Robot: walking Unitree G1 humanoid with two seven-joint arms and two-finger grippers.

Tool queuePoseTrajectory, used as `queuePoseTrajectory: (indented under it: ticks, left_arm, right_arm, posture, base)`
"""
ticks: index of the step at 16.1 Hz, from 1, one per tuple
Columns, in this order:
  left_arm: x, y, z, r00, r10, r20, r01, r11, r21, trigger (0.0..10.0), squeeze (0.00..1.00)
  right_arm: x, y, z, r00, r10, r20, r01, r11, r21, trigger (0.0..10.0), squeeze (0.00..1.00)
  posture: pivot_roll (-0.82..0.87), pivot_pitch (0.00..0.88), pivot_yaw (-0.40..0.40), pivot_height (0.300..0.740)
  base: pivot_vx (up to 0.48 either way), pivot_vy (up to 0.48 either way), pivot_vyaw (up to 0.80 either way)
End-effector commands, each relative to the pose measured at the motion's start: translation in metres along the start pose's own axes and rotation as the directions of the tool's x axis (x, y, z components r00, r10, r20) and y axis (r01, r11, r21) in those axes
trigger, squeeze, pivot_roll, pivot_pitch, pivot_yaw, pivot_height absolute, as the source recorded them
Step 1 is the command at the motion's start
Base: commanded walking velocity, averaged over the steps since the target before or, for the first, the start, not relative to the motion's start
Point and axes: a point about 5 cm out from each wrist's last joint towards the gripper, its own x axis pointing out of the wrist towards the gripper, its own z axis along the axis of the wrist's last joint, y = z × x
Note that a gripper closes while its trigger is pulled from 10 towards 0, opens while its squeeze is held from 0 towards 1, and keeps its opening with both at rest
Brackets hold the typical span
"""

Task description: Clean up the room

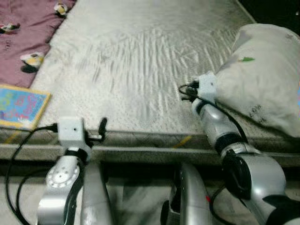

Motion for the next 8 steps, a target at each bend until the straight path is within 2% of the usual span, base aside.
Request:
queuePoseTrajectory:
  ticks: [1, 2, 6, 7, 8]
  left_arm:
    - [0.006, -0.001, -0.004, 1.000, -0.025, -0.004, 0.025, 0.999, 0.020, 10.0, 0.00]
    - [0.014, -0.003, -0.006, 0.999, -0.032, -0.003, 0.032, 0.998, 0.055, 10.0, 0.00]
    - [0.032, 0.003, -0.007, 1.000, -0.025, 0.014, 0.024, 0.996, 0.084, 10.0, 0.00]
    - [0.039, 0.007, -0.007, 1.000, -0.004, 0.018, 0.003, 0.998, 0.058, 10.0, 0.00]
    - [0.046, 0.008, -0.006, 1.000, 0.013, 0.028, -0.014, 0.999, 0.029, 10.0, 0.00]
  right_arm:
    - [-0.006, -0.012, -0.003, 0.999, 0.023, 0.033, -0.023, 1.000, -0.009, 0.0, 0.00]
    - [-0.014, -0.021, -0.010, 0.997, 0.050, 0.064, -0.049, 0.998, -0.025, 0.0, 0.00]
    - [-0.037, -0.025, -0.027, 0.985, 0.067, 0.162, -0.065, 0.998, -0.015, 0.0, 0.00]
    - [-0.050, -0.020, -0.036, 0.978, 0.054, 0.199, -0.048, 0.998, -0.036, 0.0, 0.00]
    - [-0.064, -0.007, -0.048, 0.975, 0.048, 0.217, -0.041, 0.999, -0.035, 0.0, 0.00]
  posture:
    - [0.06, 0.000, 0.003, 0.523]
    - [0.03, 0.000, 0.023, 0.523]
    - [-0.01, 0.000, 0.032, 0.523]
    - [-0.02, 0.000, 0.029, 0.523]
    - [-0.04, 0.000, 0.027, 0.523]
  base:
    - [0.000, 0.000, 0.00]
    - [0.000, 0.000, 0.00]
    - [0.000, 0.000, 0.00]
    - [0.000, 0.000, 0.00]
    - [0.000, 0.000, 0.00]
